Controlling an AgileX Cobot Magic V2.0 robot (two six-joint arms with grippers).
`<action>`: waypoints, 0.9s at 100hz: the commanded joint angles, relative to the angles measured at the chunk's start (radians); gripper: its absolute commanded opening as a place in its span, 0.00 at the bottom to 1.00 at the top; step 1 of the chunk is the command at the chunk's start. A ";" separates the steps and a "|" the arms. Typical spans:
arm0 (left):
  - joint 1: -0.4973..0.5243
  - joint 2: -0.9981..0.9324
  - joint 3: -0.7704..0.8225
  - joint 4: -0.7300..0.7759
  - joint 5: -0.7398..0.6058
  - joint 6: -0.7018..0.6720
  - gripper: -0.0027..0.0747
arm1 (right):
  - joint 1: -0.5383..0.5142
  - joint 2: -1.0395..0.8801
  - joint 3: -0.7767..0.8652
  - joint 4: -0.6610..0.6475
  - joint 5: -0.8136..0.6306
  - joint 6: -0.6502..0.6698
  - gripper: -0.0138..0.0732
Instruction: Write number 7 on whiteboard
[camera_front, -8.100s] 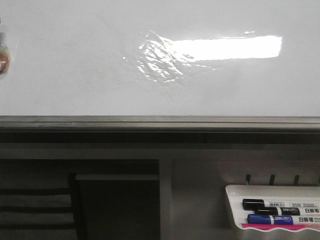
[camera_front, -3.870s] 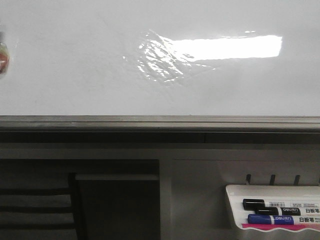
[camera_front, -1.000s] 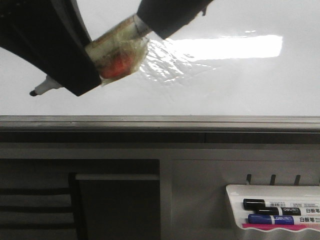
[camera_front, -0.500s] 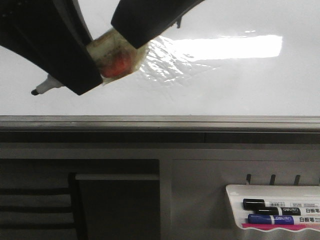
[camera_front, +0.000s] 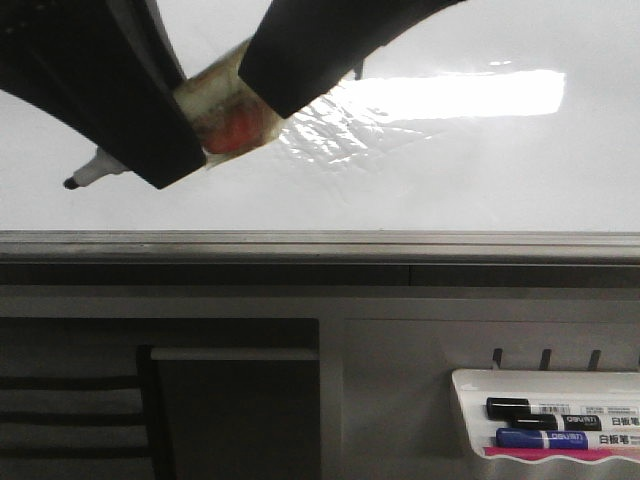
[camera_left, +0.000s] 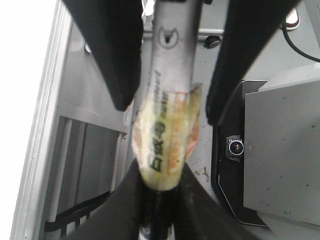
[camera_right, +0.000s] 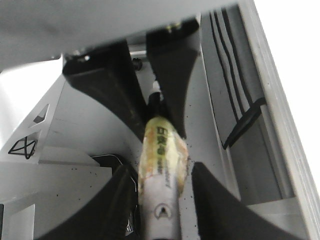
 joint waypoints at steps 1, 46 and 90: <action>-0.008 -0.020 -0.036 -0.029 -0.043 -0.002 0.01 | 0.001 -0.020 -0.023 0.049 -0.033 -0.016 0.43; -0.008 -0.020 -0.036 -0.029 -0.047 -0.013 0.02 | 0.001 -0.020 -0.023 0.049 -0.033 -0.016 0.08; 0.133 -0.100 -0.040 -0.030 -0.084 -0.166 0.51 | -0.003 -0.048 -0.071 -0.130 -0.037 0.154 0.10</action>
